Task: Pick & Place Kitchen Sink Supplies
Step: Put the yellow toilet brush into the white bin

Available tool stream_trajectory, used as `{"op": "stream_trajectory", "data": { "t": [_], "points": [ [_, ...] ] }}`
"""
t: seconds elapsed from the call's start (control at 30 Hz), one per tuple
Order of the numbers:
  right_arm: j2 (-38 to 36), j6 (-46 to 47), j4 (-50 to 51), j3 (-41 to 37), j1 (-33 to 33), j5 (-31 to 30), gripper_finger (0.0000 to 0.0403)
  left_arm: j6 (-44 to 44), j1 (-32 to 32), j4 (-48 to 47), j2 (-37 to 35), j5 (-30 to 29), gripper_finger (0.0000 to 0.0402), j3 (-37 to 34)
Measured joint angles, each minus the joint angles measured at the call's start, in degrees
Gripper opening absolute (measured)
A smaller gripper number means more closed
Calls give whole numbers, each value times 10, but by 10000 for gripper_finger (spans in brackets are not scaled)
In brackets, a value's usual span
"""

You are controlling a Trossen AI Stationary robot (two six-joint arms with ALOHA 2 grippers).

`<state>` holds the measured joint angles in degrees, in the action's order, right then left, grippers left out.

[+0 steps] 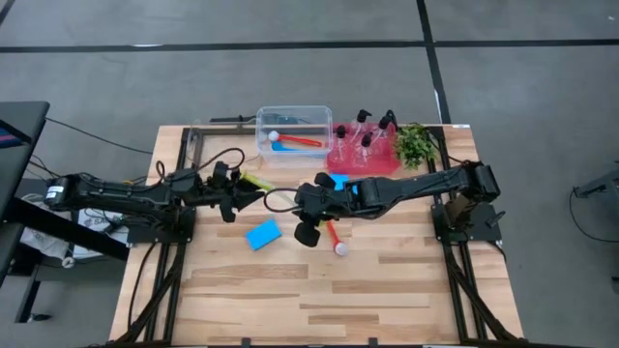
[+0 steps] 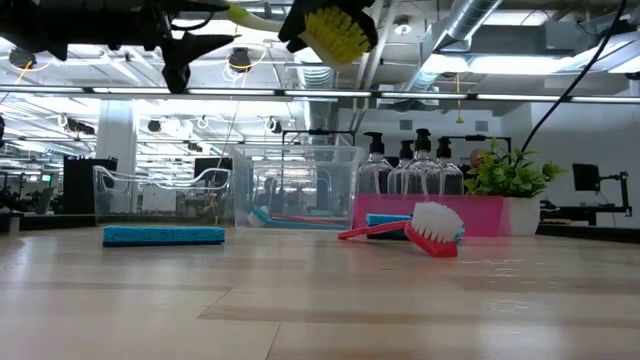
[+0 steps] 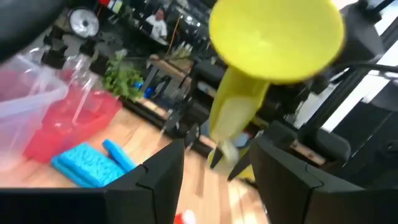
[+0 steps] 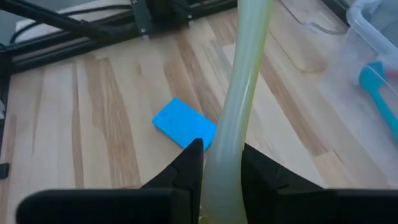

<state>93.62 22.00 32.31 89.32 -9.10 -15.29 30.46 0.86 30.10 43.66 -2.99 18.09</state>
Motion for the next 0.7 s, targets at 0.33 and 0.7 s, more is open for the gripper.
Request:
{"op": "stream_trajectory", "data": {
  "t": [0.33,0.7],
  "points": [
    [0,-11,-32,0,6,2,70,15,0,62,0,-17,186,0],
    [0,-21,-51,0,7,2,70,16,0,123,0,-61,186,0]
  ]
}}
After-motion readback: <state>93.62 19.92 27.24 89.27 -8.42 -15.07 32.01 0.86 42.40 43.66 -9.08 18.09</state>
